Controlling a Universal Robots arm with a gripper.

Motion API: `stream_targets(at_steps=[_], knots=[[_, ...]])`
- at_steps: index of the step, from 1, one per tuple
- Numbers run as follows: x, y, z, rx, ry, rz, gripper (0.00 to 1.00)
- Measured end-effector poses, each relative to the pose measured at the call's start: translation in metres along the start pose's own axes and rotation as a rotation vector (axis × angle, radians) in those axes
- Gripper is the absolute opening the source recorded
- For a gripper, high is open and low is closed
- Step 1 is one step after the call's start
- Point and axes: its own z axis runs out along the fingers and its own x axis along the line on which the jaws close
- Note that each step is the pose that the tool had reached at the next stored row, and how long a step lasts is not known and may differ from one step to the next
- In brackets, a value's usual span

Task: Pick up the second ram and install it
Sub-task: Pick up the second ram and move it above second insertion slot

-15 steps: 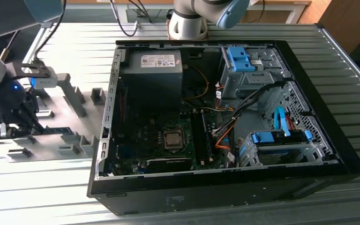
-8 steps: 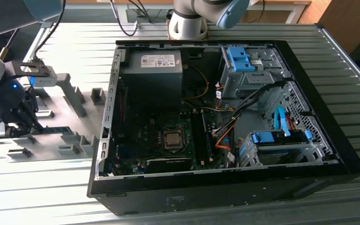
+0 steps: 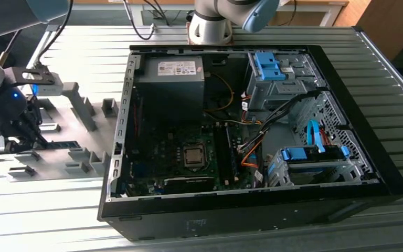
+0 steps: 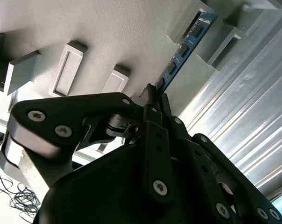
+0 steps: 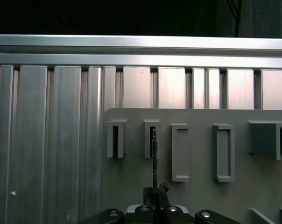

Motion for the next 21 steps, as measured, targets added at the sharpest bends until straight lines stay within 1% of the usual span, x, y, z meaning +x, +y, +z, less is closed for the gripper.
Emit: stream_targets(at_steps=[21], knots=[[-0.0001, 0.0001, -0.0073, 0.0, 0.0, 0.0, 0.14]])
